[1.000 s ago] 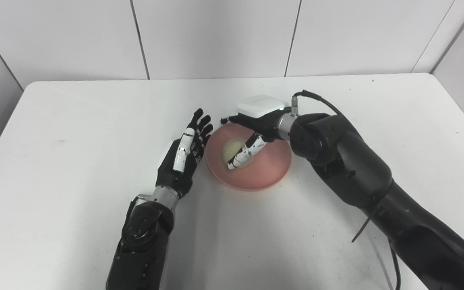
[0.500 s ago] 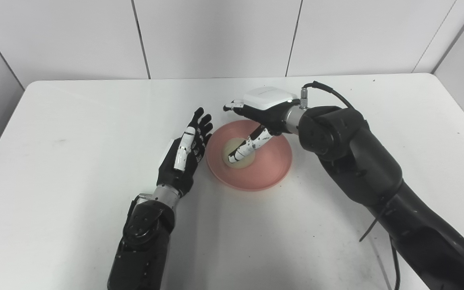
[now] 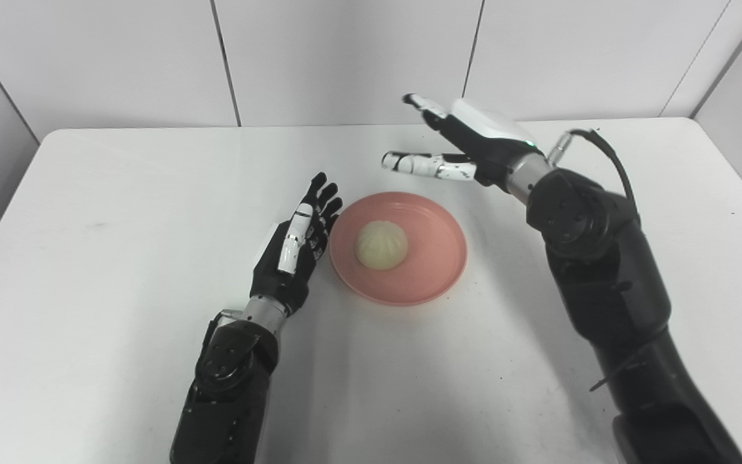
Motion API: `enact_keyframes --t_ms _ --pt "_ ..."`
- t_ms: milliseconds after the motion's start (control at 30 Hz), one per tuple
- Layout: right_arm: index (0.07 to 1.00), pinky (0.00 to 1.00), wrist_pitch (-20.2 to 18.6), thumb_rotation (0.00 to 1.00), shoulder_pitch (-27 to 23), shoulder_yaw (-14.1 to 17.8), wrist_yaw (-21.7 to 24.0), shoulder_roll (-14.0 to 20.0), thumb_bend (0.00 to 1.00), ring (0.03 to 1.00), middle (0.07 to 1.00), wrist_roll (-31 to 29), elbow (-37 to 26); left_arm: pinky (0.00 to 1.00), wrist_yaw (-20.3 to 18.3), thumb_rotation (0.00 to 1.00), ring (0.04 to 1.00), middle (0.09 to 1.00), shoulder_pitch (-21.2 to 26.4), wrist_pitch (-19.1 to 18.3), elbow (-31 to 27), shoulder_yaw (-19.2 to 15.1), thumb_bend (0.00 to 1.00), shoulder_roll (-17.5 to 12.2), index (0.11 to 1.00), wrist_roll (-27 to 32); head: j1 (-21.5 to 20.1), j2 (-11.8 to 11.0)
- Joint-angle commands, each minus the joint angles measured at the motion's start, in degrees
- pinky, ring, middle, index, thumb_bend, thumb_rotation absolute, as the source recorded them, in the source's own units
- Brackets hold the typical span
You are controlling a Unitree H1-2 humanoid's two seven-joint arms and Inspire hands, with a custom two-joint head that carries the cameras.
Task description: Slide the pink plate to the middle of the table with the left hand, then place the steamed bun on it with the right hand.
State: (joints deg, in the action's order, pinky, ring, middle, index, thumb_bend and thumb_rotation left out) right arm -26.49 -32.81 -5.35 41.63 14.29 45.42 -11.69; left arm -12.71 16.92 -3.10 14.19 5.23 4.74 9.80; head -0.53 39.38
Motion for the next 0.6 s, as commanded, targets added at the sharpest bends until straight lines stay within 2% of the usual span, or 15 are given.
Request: enact_keyframes --t_ms 0,33,100,200,233,300,400,467,567 --pt "0.991 0.86 -0.4 1.0 -1.0 3.0 -1.1 -1.5 0.74 0.918 0.952 -1.7 0.0 1.0 0.4 1.0 0.986 0.995 -3.0 -3.8 2.0 -0.2 0.35 -0.7 1.0 -0.1 0.0 0.1" --pt "0.988 0.86 -0.4 1.0 0.2 6.1 -2.5 -3.1 0.73 0.913 0.948 -6.0 0.9 1.0 0.5 1.0 0.988 0.996 -3.1 -3.9 1.9 -0.3 0.35 -0.8 1.0 -0.1 0.0 -0.1" --pt "0.998 0.93 -0.4 1.0 2.1 10.8 -5.1 -6.0 0.66 0.964 0.989 -12.1 2.2 1.0 0.5 1.0 0.991 0.994 -3.2 -4.0 1.9 -0.4 0.36 -0.8 1.0 0.0 -0.1 -0.2" --pt "1.0 0.99 0.1 1.0 5.4 15.0 -10.3 -9.2 0.63 0.997 1.0 -19.3 3.4 1.0 0.4 1.0 1.0 0.998 -3.3 -3.8 1.7 -0.4 0.37 -0.9 1.0 -0.1 -0.3 -0.4" --pt "1.0 1.0 0.4 1.0 6.2 15.3 -11.5 -9.6 0.62 1.0 1.0 -21.0 3.4 1.0 0.4 1.0 1.0 0.998 -3.3 -3.7 1.7 -0.4 0.37 -1.0 1.0 -0.1 -0.3 -0.4" --pt "1.0 1.0 4.1 1.0 8.5 16.7 -15.8 -10.9 0.56 1.0 1.0 -25.5 4.1 1.0 0.4 1.0 1.0 0.998 -3.4 -3.5 1.6 -0.5 0.37 -1.0 1.0 -0.1 -0.4 -0.5" --pt "1.0 1.0 12.5 1.0 12.1 17.5 -22.9 -12.9 0.46 1.0 1.0 -30.0 5.8 1.0 0.7 1.0 1.0 1.0 -3.7 -3.2 1.2 -0.6 0.37 -0.9 1.0 -0.1 -0.4 -0.6" --pt "1.0 1.0 15.9 1.0 13.7 17.0 -25.9 -13.4 0.41 1.0 1.0 -31.6 6.6 1.0 0.8 1.0 1.0 1.0 -3.8 -2.7 1.3 -0.8 0.37 -0.9 1.0 -0.2 -0.6 -0.8" --pt "1.0 1.0 19.1 1.0 15.9 14.9 -28.0 -12.5 0.34 1.0 1.0 -32.8 7.9 1.0 1.3 1.0 1.0 0.999 -4.0 -2.3 1.1 -0.9 0.36 -0.8 1.0 -0.7 -0.8 -1.0"
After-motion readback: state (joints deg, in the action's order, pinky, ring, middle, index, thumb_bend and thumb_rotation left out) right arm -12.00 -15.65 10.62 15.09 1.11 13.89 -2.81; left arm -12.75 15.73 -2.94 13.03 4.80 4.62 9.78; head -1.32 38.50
